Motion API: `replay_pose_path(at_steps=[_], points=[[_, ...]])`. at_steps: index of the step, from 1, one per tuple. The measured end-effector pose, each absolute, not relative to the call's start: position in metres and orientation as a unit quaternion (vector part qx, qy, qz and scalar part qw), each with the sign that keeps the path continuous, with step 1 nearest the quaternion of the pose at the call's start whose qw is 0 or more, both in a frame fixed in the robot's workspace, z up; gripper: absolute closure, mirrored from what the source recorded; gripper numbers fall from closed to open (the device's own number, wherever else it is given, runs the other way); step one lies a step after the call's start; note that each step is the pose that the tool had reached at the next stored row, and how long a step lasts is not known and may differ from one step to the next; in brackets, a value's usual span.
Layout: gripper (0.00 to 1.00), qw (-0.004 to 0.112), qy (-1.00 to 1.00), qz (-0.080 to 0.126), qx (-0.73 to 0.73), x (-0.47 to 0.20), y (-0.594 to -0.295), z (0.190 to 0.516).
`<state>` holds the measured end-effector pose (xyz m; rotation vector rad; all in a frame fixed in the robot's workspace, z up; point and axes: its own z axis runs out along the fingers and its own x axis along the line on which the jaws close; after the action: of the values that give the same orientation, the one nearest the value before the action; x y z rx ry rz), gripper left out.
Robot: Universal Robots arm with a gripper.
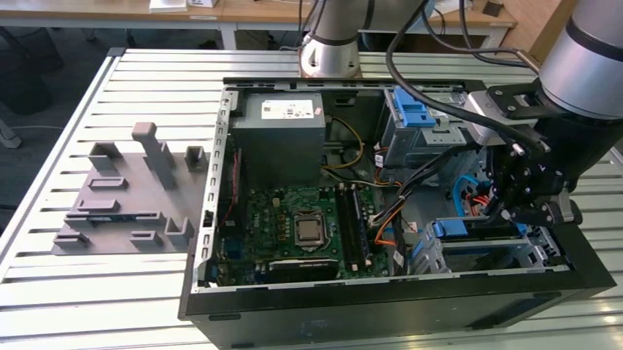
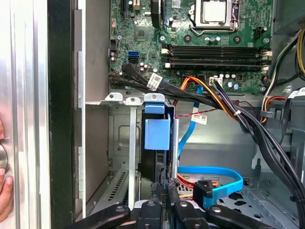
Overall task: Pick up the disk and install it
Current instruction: 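Insert the first disk wire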
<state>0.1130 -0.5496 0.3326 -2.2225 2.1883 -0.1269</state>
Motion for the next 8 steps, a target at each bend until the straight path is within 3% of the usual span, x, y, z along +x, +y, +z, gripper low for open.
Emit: replay_pose_path(at_steps=[8], points=[[0.84, 0.01, 0.701, -0.041, -0.712, 0.113, -0.5497, 0.331]])
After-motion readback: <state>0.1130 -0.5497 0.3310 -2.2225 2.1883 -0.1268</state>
